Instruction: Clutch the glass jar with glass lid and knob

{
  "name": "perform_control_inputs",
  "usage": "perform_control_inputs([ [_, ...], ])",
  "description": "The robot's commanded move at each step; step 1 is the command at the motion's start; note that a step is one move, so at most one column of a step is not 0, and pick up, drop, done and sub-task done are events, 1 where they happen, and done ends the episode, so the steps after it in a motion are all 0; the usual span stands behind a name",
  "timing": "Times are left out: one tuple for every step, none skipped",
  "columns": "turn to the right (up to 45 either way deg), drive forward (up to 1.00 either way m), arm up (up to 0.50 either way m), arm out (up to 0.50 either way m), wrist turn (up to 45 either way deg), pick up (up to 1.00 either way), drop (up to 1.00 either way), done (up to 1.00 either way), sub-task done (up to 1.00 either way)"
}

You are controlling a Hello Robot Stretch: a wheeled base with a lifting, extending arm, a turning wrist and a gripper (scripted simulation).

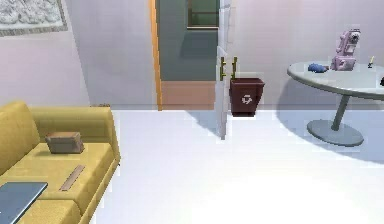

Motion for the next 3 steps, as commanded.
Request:
perform_control_inputs([
  [0.0, 0.0, 0.0, 0.0, 33.0, 0.0, 0.0, 0.0, 0.0],
  [0.0, 0.0, -0.3, 0.0, 0.0, 0.0, 0.0, 0.0, 0.0],
  [0.0, 0.0, 0.0, 0.0, 0.0, 1.0, 0.0, 0.0, 0.0],
])
